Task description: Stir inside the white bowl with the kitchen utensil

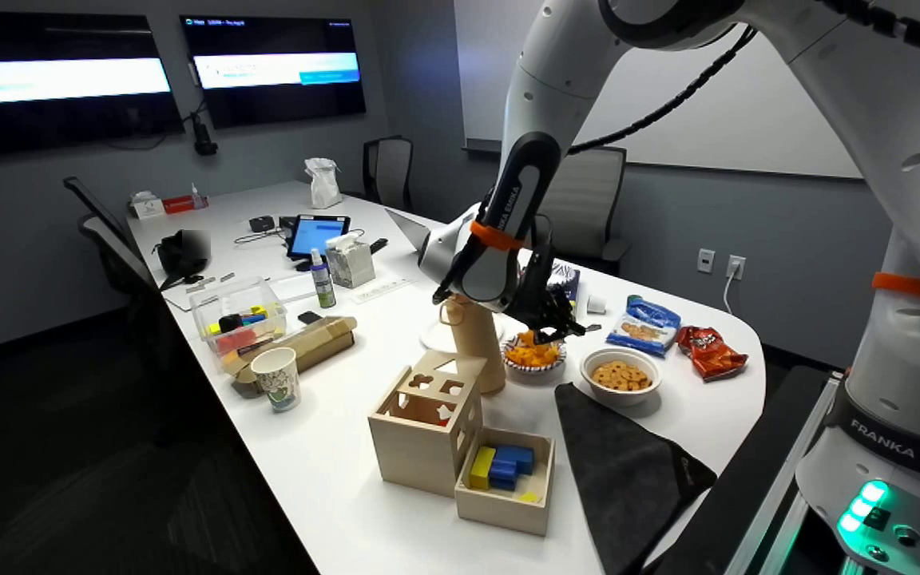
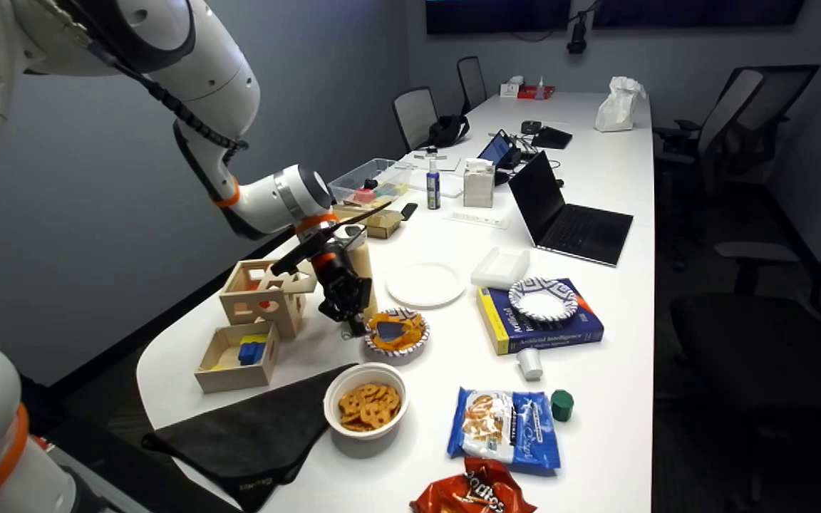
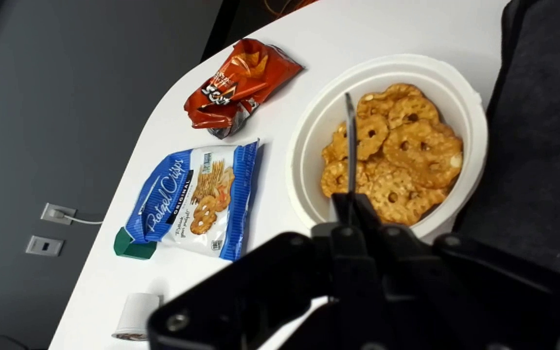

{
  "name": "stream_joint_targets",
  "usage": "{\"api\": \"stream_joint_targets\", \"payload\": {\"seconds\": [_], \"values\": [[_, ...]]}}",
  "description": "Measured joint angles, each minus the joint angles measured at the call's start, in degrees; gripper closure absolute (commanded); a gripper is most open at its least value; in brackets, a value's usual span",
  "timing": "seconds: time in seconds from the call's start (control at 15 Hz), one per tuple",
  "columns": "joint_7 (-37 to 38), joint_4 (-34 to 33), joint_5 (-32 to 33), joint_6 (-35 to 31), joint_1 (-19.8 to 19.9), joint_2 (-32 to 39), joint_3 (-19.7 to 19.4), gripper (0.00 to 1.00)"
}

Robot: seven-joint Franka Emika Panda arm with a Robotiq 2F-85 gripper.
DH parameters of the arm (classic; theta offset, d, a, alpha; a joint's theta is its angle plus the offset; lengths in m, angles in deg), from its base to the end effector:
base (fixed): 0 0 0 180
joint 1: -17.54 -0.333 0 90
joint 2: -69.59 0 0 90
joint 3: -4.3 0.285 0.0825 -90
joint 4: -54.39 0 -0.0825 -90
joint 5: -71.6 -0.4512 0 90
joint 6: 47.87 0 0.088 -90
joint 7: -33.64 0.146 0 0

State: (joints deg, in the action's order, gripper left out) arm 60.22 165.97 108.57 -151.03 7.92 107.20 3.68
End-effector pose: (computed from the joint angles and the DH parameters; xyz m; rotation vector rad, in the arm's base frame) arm 0.5238 0.0076 0.0115 2.2946 0.1327 -0.7067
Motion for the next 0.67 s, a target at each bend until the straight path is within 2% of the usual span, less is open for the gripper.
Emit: {"api": "stream_joint_targets", "payload": {"seconds": [0.67], "values": [[-5.8,0.3,-1.5,0.1,1.4,0.9,-0.6,0.99]]}}
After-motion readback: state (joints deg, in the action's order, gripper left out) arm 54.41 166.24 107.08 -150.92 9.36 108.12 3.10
